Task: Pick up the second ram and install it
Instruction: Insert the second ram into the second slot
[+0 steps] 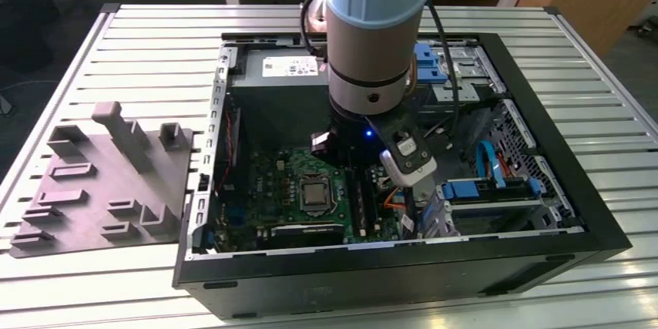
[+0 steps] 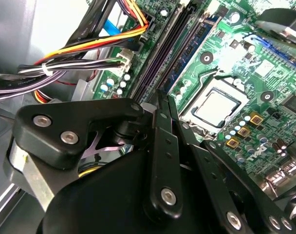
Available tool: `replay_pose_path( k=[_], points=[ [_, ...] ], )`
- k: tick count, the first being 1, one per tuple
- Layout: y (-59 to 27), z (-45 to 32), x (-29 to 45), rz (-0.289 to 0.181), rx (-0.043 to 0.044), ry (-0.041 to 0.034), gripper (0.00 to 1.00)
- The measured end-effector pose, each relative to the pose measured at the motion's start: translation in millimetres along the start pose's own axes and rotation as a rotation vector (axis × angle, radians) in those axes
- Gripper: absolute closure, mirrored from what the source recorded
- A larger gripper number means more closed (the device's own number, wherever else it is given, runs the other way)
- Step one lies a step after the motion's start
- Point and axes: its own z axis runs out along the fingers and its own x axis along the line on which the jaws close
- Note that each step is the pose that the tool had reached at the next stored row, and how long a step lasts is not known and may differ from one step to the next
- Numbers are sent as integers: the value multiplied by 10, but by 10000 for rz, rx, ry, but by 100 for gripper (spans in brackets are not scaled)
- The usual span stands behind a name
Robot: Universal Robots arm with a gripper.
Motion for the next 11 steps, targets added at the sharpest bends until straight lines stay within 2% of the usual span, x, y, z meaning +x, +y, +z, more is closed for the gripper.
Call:
replay_pose_path(
  k=[11],
  points=[
    [18, 18, 2, -3, 35, -2, 89]
  ],
)
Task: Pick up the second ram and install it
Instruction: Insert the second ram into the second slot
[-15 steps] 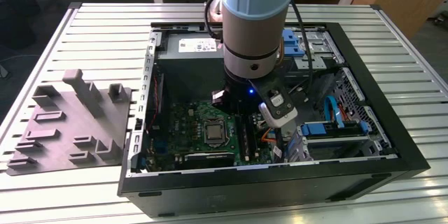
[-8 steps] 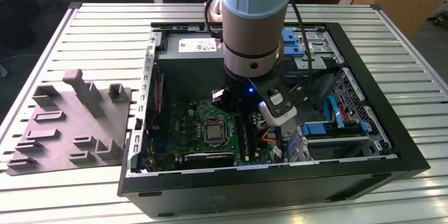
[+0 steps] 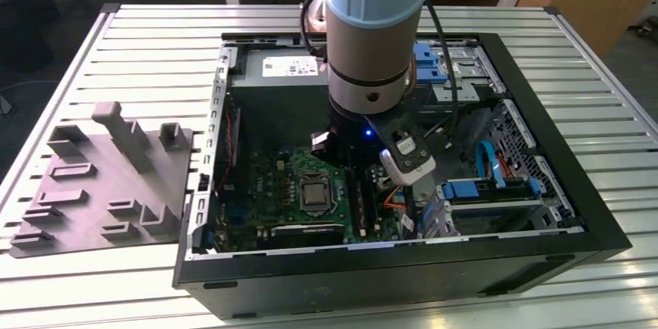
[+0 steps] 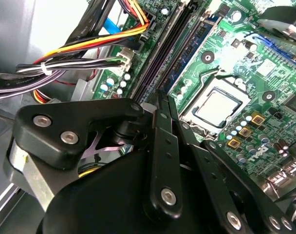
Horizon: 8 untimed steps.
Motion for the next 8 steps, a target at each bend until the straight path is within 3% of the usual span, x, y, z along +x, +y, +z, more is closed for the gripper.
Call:
replay_pose_path(
  k=[8],
  points=[
    [7, 7, 1, -1, 20, 0, 89]
  ],
)
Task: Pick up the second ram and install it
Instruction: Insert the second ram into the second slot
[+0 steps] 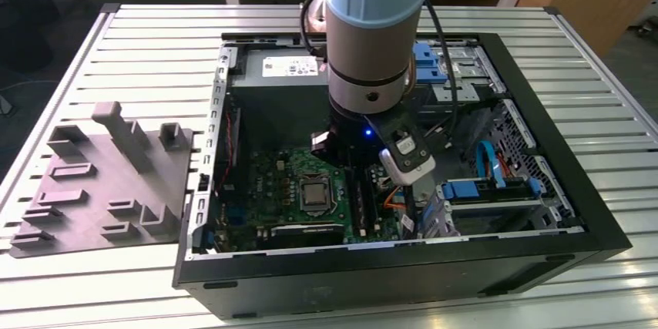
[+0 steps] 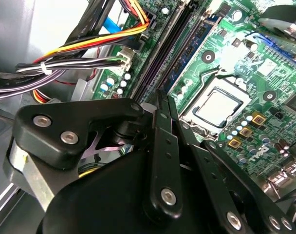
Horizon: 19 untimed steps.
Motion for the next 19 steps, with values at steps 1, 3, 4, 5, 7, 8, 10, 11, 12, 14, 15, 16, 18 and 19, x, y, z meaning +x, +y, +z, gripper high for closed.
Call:
replay_pose_path(
  k=[1, 3, 4, 5, 7, 8, 10, 11, 12, 14, 15, 16, 18, 19],
  points=[
    [-1, 0, 0, -1, 11, 0, 89],
    [0, 2, 0, -2, 21, 0, 89],
    [0, 2, 0, -2, 21, 0, 89],
    [0, 3, 0, -2, 22, 0, 89],
    [1, 5, 1, -1, 20, 0, 89],
    [2, 8, 1, -1, 20, -1, 89],
    [1, 14, 1, 4, 28, 0, 89],
    [1, 16, 2, 6, 30, 0, 89],
    [3, 20, 2, 7, 31, -1, 89],
    [8, 26, 3, 6, 47, -1, 89],
    [14, 29, 4, 5, 73, -2, 89],
    [16, 30, 3, 2, 88, -2, 89],
    [17, 31, 4, 1, 90, -3, 89],
    [17, 31, 4, 1, 92, -3, 89]
  ],
)
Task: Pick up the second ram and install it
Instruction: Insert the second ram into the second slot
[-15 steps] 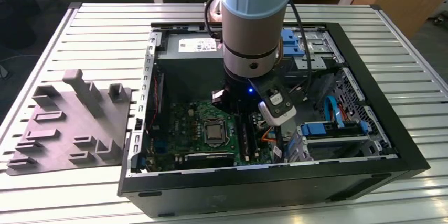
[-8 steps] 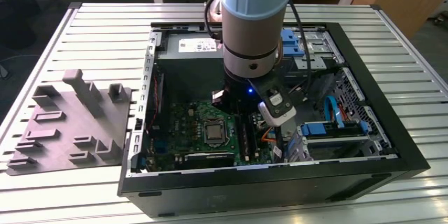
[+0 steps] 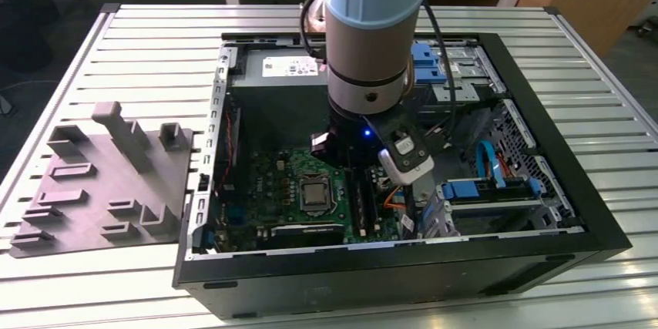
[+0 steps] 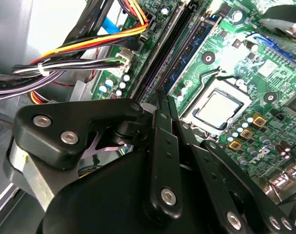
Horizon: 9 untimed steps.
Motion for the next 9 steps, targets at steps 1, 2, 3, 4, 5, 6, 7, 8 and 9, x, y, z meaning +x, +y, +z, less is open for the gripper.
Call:
replay_pose_path(
  k=[1, 2, 3, 4, 5, 6, 7, 8, 9],
  points=[
    [0, 1, 2, 1, 0, 0, 89],
    [0, 2, 4, -3, 0, 0, 89],
    [0, 3, 4, -10, 1, 1, 89],
    [0, 3, 5, -16, 0, 1, 89],
    [0, 4, 6, -19, -2, 0, 89],
    [1, 5, 6, -22, -1, 1, 89],
    [2, 6, 9, -25, -3, 0, 89],
    [4, 7, 14, -28, -5, -2, 89],
    [4, 7, 16, -30, -4, -1, 89]
  ],
)
